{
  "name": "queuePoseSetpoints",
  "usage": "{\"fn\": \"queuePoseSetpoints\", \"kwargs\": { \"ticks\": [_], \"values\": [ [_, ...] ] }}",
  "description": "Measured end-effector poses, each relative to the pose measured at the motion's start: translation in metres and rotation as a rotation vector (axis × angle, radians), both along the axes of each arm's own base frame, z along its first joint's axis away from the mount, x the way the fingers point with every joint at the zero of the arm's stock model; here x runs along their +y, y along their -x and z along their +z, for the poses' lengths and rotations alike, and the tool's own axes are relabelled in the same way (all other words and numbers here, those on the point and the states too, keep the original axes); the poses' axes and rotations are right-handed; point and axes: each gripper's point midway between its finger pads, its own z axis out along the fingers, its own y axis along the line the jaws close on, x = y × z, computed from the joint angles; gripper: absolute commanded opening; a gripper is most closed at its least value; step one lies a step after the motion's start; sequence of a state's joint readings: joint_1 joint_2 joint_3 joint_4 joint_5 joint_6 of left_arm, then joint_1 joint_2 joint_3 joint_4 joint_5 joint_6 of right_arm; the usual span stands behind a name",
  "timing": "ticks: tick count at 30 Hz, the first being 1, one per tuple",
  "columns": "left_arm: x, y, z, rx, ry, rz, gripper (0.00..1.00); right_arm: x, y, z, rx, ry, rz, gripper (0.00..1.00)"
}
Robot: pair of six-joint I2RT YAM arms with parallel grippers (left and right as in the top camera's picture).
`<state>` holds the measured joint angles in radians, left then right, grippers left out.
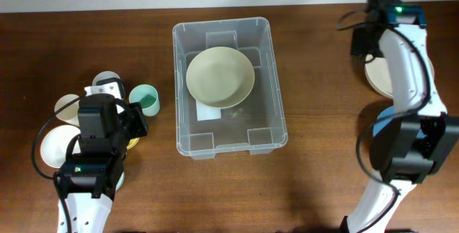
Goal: Pack container
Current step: 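Lift the cream plate with the right gripper and lower it into the bin, then move the right gripper back to the dark blue bowl and grasp it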
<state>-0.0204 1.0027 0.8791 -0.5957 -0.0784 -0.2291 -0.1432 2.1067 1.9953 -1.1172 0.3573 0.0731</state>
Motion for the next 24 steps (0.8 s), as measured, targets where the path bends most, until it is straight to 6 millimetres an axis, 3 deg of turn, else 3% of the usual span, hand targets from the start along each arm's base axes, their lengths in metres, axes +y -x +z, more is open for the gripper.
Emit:
{"fn": "queuePoseSetpoints", "kwargs": {
  "ticks": [3, 8, 14, 21, 23, 24],
  "values": [
    [0.000, 0.000, 0.000, 0.000, 0.000, 0.000, 0.54, -0.013, 0.003, -0.036, 0.076, -0.029, -0.018, 0.80],
    [0.000, 0.000, 0.000, 0.000, 0.000, 0.000, 0.54, -0.012, 0.005, -0.092, 0.201, -0.060, 0.014, 0.80],
    [0.000, 0.000, 0.000, 0.000, 0.000, 0.000, 0.54, -0.016, -0.003, -0.136, 0.238, -0.059, 0.021, 0.77],
    [0.000, 0.000, 0.000, 0.000, 0.000, 0.000, 0.54, -0.036, -0.003, -0.142, 0.234, -0.042, 0.020, 0.27],
    [0.000, 0.000, 0.000, 0.000, 0.000, 0.000, 0.54, -0.042, -0.001, -0.145, 0.241, -0.044, 0.010, 0.21],
    [0.000, 0.000, 0.000, 0.000, 0.000, 0.000, 0.54, -0.044, 0.000, -0.145, 0.240, -0.040, 0.006, 0.14]
  ]
}}
